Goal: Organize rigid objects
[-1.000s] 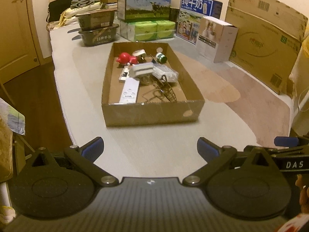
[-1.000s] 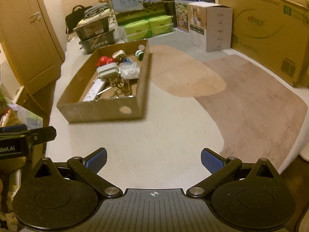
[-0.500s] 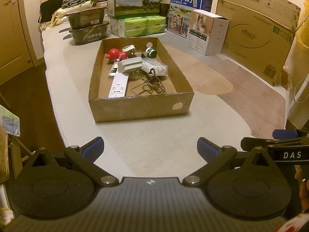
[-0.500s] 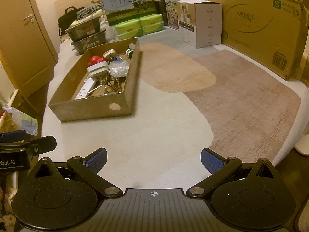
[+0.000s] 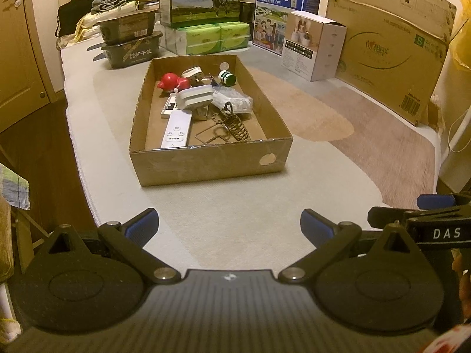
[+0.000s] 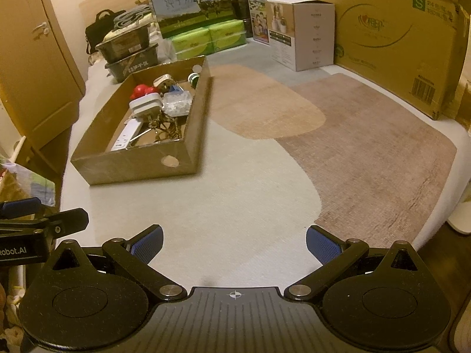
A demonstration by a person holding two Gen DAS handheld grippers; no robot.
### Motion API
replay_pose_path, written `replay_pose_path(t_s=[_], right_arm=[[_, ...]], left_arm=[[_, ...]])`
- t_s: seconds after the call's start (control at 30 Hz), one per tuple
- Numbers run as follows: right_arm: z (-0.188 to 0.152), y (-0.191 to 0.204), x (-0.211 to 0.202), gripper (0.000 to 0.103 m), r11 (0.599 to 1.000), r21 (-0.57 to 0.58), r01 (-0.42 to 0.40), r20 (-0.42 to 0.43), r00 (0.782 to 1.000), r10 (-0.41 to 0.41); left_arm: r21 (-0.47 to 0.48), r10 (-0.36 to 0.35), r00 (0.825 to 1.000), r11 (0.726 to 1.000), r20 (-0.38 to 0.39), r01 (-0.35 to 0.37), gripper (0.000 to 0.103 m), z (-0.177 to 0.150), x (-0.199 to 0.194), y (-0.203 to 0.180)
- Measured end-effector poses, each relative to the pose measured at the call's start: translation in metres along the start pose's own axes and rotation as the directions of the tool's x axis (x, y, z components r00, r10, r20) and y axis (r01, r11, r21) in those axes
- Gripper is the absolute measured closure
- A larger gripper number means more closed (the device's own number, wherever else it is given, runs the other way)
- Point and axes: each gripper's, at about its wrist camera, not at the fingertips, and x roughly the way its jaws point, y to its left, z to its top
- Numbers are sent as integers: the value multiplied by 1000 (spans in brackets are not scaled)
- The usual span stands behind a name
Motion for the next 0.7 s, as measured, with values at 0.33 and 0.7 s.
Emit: replay_pose_path(t_s=[0.33,0.7], right_arm=[[0,-2,1,1,1000,3,6,-5,1000,-6],[0,-5,2,1,1000,8,9,-11,1000,-9]], left_arm=[[10,-4,1000,1000,1,4,1,1,2,-3],[10,-12,1000,1000,10,12,1,3,5,-4]])
